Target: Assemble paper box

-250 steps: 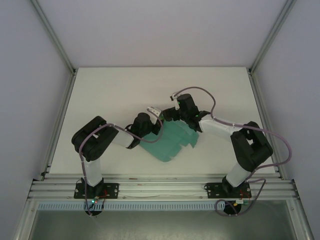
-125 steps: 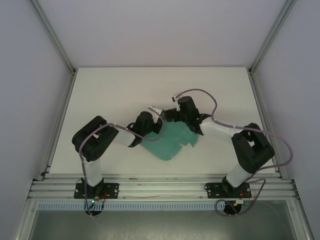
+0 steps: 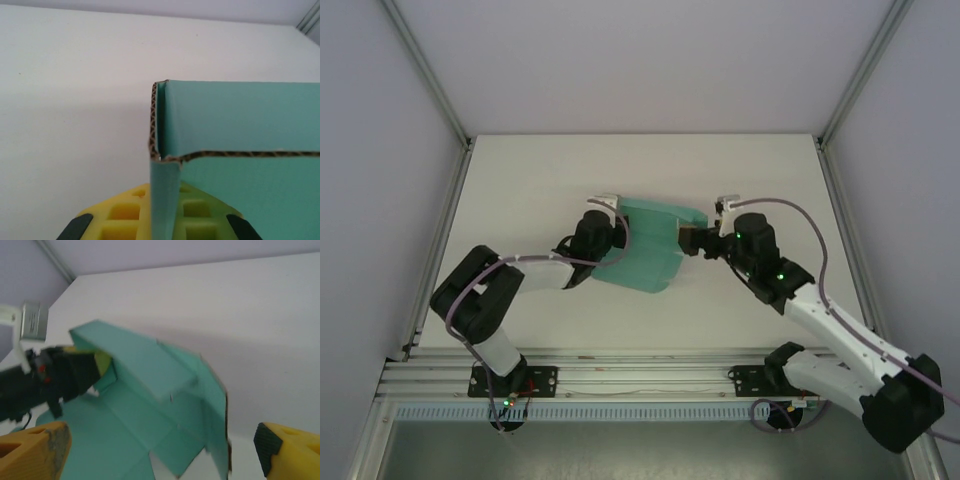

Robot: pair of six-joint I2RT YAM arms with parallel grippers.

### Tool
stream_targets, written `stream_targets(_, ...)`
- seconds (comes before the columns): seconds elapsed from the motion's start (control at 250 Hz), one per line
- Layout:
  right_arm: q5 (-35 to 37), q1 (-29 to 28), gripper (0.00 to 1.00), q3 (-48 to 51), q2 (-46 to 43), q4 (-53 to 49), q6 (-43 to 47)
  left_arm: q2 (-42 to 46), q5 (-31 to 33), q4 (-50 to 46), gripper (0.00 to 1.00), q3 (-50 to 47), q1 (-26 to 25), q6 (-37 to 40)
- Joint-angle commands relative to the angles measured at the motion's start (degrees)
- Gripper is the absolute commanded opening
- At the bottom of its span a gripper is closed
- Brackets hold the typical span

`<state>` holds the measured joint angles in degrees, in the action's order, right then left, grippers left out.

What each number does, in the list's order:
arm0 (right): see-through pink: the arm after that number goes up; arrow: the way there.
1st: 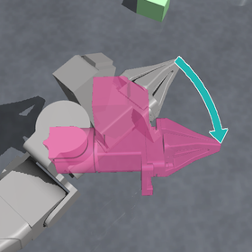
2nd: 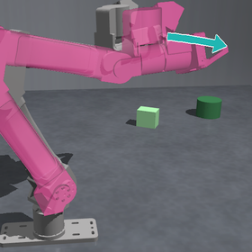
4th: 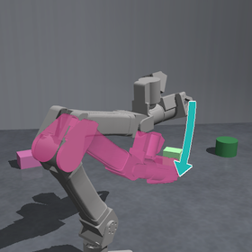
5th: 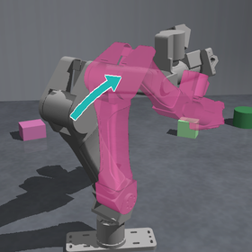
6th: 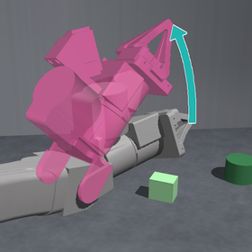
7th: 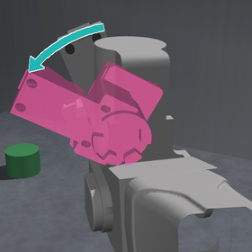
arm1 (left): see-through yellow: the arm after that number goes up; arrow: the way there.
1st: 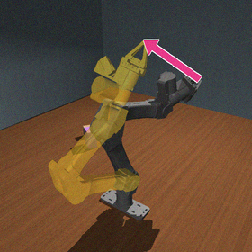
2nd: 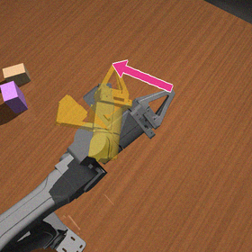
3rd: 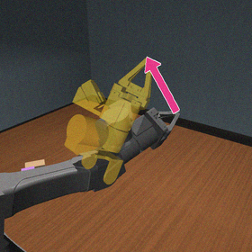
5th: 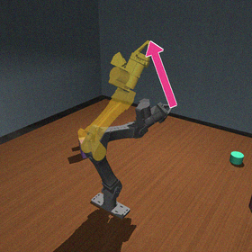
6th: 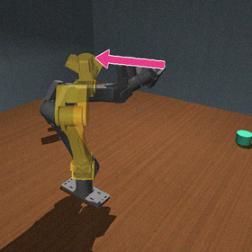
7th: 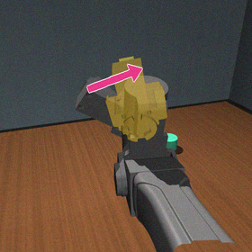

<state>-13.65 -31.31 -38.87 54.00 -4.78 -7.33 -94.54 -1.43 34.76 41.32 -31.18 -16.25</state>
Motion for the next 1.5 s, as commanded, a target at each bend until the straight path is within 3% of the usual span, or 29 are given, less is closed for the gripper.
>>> stream_targets(0.0,-5.46,0.36,0.91,1.71,0.23,-1.21,0.43,2.52,-5.68,-3.26,0.0,0.61,0.15,-3.23)
stream_targets(0.052,-5.16,0.32,0.87,0.49,1.89,-2.25,1.76,3.3,-6.02,-4.33,0.0,0.72,0.15,-3.41)
stream_targets(0.112,-3.54,0.32,0.76,-1.03,4.13,-2.78,3.04,4.07,-6.41,-4.7,0.0,0.6,0.15,-3.15)
stream_targets(0.252,-0.47,0.32,0.31,-2.68,7.17,-0.56,5.45,4.72,-7.08,-5.0,0.0,0.34,-0.13,-1.8)
stream_targets(0.388,-0.05,0.37,0.09,-2.27,7.32,1.04,6.31,4.05,-2.85,-6.9,0.0,1.22,-0.29,-1.3)
stream_targets(0.468,-1.42,0.34,0.0,-1.76,6.91,1.13,6.26,3.13,3.91,-9.75,0.0,2.87,-0.95,-1.45)
stream_targets(0.564,-1.95,0.21,0.0,-0.89,6.46,1.34,6.01,1.13,14.72,-15.16,0.0,6.2,-1.6,-3.71)
stream_targets(0.783,-1.6,0.1,0.0,0.35,5.92,1.88,6.08,-3.54,32.28,-24.61,0.0,11.84,-1.78,-8.79)
stream_targets(0.875,-0.46,0.04,0.0,0.46,5.66,2.13,5.81,-4.84,36.93,-26.59,0.0,13.18,-1.95,-7.21)
stream_targets(0.999,-0.5,0.1,0.0,0.28,5.65,2.14,6.07,-4.77,38.54,-26.15,0.0,12.74,-1.98,-5.95)
stream_targets(1.123,1.25,0.07,0.0,0.01,5.46,1.99,5.22,-4.22,36.1,-26.81,0.0,13.18,-1.96,-4.34)
stream_targets(1.235,5.04,0.35,0.0,0.05,5.66,2.1,4.5,-0.47,23.18,-20.36,0.0,9.49,-1.91,0.93)
stream_targets(1.371,6.62,0.29,0.3,-0.23,6.55,2.42,4.51,5.13,10.46,-15.13,0.0,5.38,-2.06,1.12)
stream_targets(1.495,6.04,0.39,0.42,-0.6,5.58,2.58,3.91,7.91,7.69,-14.93,0.0,3.98,-2.13,0.57)
